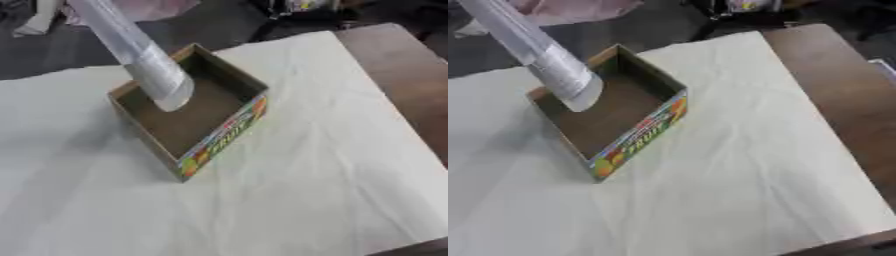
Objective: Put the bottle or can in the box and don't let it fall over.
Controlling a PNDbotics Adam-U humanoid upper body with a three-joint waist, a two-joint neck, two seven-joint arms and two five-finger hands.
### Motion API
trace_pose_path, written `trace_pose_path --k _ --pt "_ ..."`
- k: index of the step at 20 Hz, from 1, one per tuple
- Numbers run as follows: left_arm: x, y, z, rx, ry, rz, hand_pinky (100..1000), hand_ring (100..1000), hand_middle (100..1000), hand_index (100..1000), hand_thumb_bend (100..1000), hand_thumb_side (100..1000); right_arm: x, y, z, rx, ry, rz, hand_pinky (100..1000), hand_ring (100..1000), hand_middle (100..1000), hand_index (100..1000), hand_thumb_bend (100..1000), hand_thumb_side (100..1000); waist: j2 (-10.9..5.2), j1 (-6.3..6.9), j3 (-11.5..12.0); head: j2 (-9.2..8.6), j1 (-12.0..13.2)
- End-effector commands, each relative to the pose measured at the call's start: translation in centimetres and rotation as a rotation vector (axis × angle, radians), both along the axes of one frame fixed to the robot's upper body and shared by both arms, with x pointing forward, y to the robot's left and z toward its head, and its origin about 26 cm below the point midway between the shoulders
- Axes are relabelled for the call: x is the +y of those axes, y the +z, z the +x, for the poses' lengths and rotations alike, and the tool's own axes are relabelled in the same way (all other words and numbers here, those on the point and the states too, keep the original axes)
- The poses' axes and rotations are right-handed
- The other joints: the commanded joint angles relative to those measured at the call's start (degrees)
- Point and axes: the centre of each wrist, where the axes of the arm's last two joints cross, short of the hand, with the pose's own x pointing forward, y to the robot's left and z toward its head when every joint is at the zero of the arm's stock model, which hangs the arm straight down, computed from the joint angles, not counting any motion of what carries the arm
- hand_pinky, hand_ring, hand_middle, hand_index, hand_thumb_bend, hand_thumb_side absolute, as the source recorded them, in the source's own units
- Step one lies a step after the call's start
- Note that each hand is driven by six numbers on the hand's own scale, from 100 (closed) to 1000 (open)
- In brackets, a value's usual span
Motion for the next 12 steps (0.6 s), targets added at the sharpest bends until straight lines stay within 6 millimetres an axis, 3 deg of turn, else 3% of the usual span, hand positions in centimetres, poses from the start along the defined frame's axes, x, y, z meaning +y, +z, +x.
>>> trace_pose_path --k 1,12 --pt "0.2 1.0 -0.5 -0.040 0.020 0.001 100 100 147 172 100 100 0.1 1.0 -0.1 -0.026 0.011 -0.026 1000 1000 1000 934 100 481 -0.65 -0.15 -0.5 -1.24 0.7" --pt "-0.6 -1.8 1.8 0.010 0.059 0.049 100 100 157 180 100 100 0.6 1.0 0.2 -0.026 0.030 -0.011 1000 1000 1000 935 100 495 0.84 0.08 -2.7 -2.27 1.9"
